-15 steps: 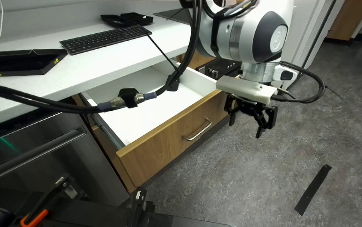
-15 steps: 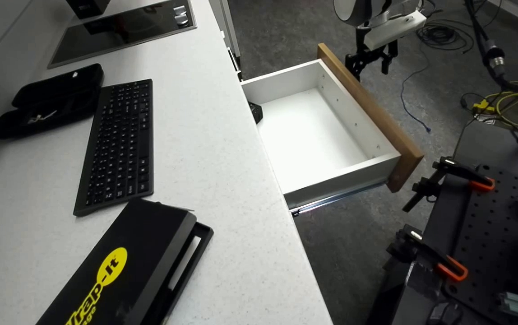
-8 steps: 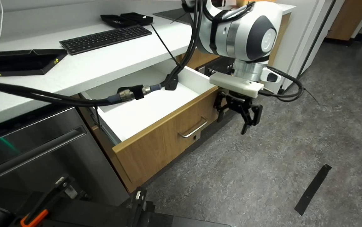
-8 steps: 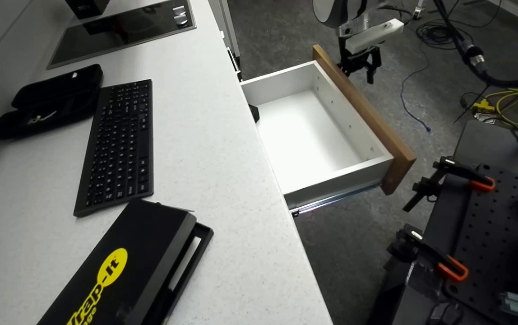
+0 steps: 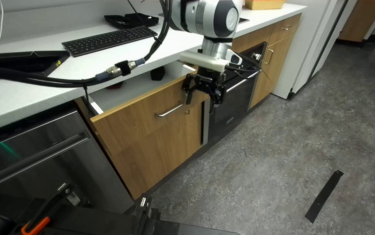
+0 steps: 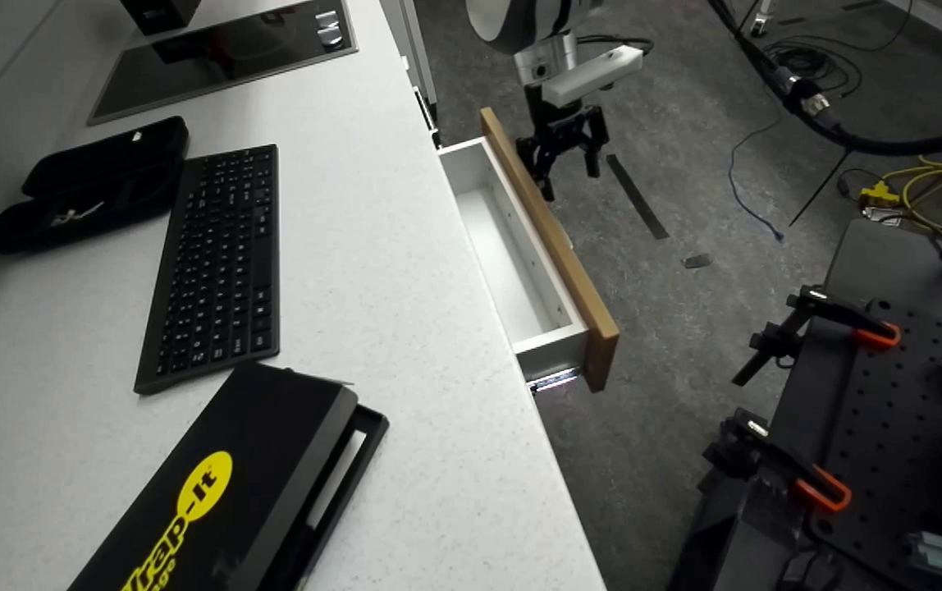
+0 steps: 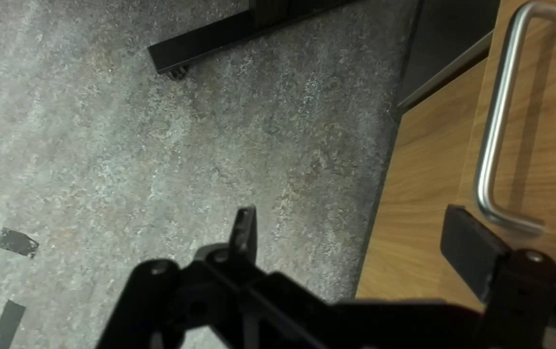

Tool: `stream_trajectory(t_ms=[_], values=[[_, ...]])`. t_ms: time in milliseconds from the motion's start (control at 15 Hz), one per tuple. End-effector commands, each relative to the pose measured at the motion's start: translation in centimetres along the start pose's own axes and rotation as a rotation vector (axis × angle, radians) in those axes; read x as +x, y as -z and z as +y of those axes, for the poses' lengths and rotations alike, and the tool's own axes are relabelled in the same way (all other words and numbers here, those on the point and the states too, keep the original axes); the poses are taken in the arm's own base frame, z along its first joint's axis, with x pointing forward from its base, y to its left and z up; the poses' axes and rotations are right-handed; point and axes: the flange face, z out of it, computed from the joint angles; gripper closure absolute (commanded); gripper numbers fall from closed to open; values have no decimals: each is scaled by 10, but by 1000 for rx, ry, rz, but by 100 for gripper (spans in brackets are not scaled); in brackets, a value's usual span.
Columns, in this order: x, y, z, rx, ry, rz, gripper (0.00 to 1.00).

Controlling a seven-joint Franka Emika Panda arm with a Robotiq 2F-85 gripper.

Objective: Close the drawer

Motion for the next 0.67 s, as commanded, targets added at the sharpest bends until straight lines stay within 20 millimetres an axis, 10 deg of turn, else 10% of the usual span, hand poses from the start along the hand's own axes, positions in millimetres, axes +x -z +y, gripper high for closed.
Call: stream_trajectory(t_ms=[0, 200, 600], values=[[22, 8, -54, 22, 70, -31, 0], [37, 7, -78, 5, 83, -65, 0], [35, -6, -63, -28, 77, -41, 0]])
